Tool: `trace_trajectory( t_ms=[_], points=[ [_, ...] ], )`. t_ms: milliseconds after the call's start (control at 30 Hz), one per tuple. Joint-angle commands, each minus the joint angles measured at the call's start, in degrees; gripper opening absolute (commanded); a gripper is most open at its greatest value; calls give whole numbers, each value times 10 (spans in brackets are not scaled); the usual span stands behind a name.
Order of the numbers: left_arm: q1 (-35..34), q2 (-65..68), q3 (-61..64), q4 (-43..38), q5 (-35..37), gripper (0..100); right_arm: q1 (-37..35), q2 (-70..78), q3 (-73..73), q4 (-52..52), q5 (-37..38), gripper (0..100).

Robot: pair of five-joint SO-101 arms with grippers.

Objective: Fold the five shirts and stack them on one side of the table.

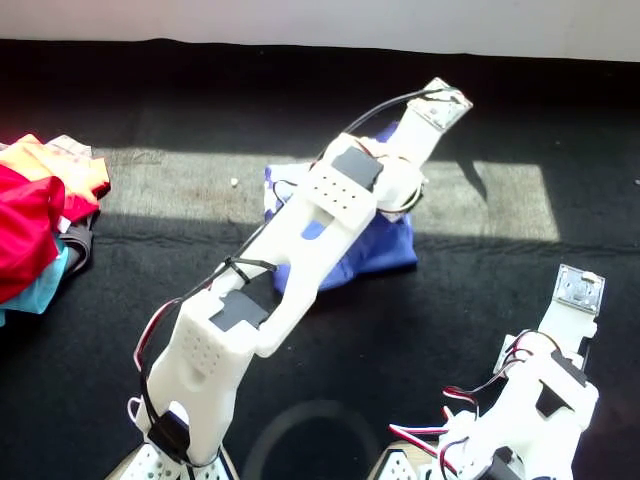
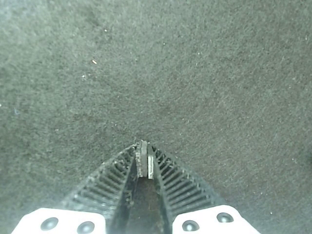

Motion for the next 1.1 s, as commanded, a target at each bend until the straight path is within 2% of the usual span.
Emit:
trace_trajectory(
  t_ms=[0, 100, 200, 333, 400, 600, 800, 933, 1067],
  points=[
    [-9, -13, -23, -10, 2, 226, -16, 7, 4, 15, -3, 6],
    [-32, -22, -40, -2, 2, 226, -16, 7, 4, 15, -3, 6],
    [-72, -35, -59, 51, 2, 204, -16, 7, 4, 15, -3, 6],
    [-85, -34, -54, 131, 2, 0, -16, 7, 4, 15, -3, 6],
    [-73, -24, -35, 155, 2, 28, -16, 7, 4, 15, -3, 6],
    [-26, 33, -16, 159, 3, 9, -16, 7, 4, 15, -3, 6],
    [37, 64, -16, 157, 40, 9, -16, 7, 4, 15, -3, 6],
    [79, 57, -21, 162, 40, 9, -16, 7, 4, 15, -3, 6],
    [86, 21, -68, 191, 41, 9, -16, 7, 4, 15, -3, 6]
  ],
)
